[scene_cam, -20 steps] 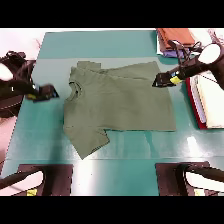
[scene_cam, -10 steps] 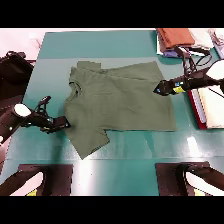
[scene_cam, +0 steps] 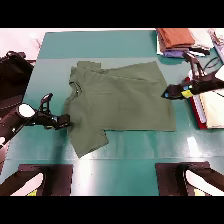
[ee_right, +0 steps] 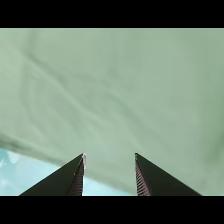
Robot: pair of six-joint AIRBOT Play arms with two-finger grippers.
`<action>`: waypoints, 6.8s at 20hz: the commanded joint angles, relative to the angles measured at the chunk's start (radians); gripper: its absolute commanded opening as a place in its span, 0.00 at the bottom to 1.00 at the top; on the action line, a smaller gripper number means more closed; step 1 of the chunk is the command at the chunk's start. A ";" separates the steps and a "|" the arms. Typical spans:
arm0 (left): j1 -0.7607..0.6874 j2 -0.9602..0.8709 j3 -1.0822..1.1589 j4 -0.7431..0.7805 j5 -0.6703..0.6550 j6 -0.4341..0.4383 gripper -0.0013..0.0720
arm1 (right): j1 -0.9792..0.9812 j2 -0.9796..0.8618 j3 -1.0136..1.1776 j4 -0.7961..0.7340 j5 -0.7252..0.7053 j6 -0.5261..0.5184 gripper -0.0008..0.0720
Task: Fold the shirts.
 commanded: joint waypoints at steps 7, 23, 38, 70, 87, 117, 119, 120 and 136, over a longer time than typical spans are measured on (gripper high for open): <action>-0.003 0.001 0.081 -0.003 -0.013 0.025 0.06 | -0.626 0.102 -0.504 0.023 0.031 -0.088 0.73; -0.003 0.128 0.192 -0.003 -0.035 0.023 0.05 | -0.301 0.048 -0.419 0.358 -0.210 -0.239 0.04; -0.003 0.311 1.407 0.191 -0.018 -0.014 0.05 | -0.488 0.342 0.722 0.203 -0.053 -0.165 0.04; 0.066 -0.609 0.885 0.093 -0.313 0.078 0.05 | -0.057 -0.479 0.411 -0.181 0.038 -0.039 0.04; 0.060 0.030 0.070 0.213 -0.336 -0.040 0.74 | -0.057 -0.014 0.050 -0.153 -0.053 -0.039 0.43; 0.060 0.188 -0.082 -0.052 -0.231 0.094 0.05 | -0.652 0.095 -0.526 -0.085 0.152 -0.103 0.61; 0.060 0.188 -0.071 -0.050 -0.229 0.096 0.05 | -0.682 0.045 -0.583 -0.023 0.126 -0.136 0.54; 0.060 0.188 -0.071 -0.050 -0.227 0.096 0.05 | -0.677 0.019 -0.600 0.010 0.104 -0.142 0.51; 0.060 0.410 -0.071 0.040 -0.404 0.016 0.04 | -0.257 0.188 -0.378 -0.167 0.209 -0.124 0.04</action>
